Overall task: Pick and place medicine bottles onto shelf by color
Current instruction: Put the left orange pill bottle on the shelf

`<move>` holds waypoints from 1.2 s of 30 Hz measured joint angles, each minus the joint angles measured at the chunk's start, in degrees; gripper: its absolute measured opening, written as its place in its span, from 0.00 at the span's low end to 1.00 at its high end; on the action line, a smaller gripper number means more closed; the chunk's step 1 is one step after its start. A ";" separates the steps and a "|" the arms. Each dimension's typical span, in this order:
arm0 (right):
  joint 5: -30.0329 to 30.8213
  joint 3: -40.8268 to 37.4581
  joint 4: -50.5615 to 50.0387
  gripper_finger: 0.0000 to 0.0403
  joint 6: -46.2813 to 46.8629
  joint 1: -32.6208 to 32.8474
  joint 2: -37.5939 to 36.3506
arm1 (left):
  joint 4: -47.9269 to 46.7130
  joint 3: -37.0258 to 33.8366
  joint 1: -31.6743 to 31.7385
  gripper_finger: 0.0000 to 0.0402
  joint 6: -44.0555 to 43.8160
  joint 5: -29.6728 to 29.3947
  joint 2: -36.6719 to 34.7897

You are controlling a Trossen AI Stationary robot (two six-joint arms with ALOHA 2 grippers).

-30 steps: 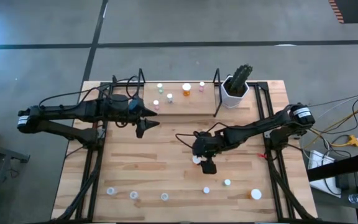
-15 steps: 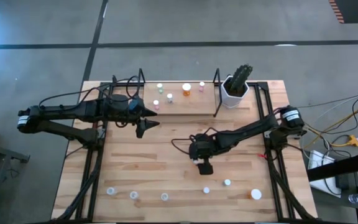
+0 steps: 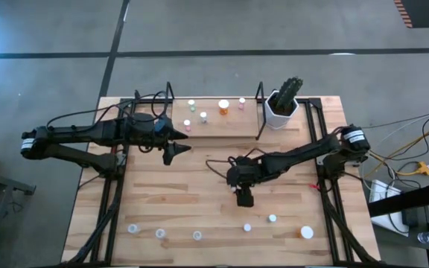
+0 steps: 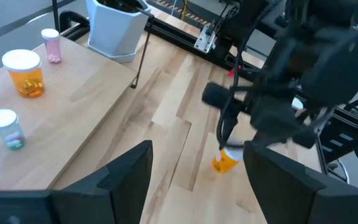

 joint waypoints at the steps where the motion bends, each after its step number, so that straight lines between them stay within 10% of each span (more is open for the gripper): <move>1: 0.02 1.05 -0.48 0.49 0.90 -0.61 -0.59 | 0.00 0.00 0.00 0.59 0.00 0.00 0.00; 14: 0.43 20.58 -7.12 0.50 1.95 -18.22 2.29 | -6.06 1.51 0.00 0.59 -1.46 0.04 -3.04; 36: 0.74 21.89 -3.18 0.51 1.09 -32.26 14.60 | -14.94 0.74 0.00 0.59 -4.42 -6.82 -12.06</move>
